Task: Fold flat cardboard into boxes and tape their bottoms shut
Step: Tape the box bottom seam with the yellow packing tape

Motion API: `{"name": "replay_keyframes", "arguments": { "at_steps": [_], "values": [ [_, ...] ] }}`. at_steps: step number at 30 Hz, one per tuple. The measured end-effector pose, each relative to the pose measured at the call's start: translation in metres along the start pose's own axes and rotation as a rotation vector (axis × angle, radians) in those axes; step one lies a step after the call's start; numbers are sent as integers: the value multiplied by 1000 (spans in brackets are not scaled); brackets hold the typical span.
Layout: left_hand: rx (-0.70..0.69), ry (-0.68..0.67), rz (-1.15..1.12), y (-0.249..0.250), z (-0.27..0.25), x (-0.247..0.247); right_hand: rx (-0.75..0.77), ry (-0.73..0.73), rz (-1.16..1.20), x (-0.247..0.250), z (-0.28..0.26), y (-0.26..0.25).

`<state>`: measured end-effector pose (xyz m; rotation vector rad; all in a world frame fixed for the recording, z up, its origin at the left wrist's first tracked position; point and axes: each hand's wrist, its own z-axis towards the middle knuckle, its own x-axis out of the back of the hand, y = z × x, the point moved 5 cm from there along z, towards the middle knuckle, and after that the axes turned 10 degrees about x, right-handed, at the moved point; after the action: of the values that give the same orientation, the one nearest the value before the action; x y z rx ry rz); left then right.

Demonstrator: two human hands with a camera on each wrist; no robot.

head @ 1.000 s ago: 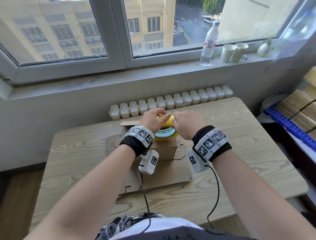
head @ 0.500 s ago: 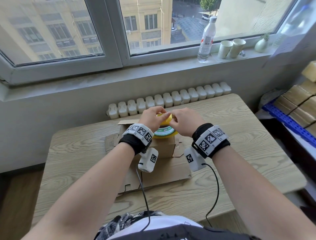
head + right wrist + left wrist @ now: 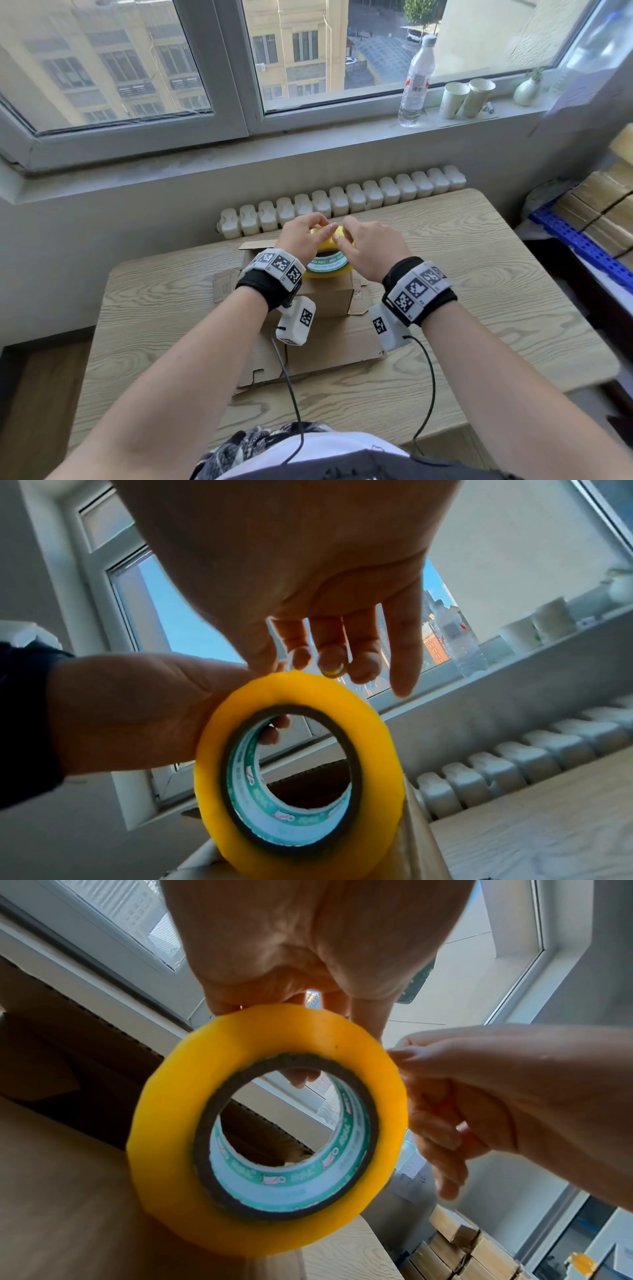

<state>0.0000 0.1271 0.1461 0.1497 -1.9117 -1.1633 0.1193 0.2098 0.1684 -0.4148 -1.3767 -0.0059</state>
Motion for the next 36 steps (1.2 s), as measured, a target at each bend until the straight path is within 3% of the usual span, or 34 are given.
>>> {"name": "replay_keyframes", "arguments": {
  "at_steps": [11,17,22,30,34,36],
  "values": [
    [-29,-14,37,1,-2,-3,39,-141,-238,1,8,-5],
    [-36,-24,48,1,-4,0,-38,-55,68,-8,4,17],
    [-17,-41,13,-3,-7,2,-55,68,189,-15,2,24],
    [7,-59,-76,-20,-7,9,-256,171,478,-27,-2,42],
    [10,-16,-213,-40,-9,19,-472,214,636,-43,-13,64],
    [15,-2,-249,-50,-9,25,-503,243,759,-46,-14,62]
  ]
}}
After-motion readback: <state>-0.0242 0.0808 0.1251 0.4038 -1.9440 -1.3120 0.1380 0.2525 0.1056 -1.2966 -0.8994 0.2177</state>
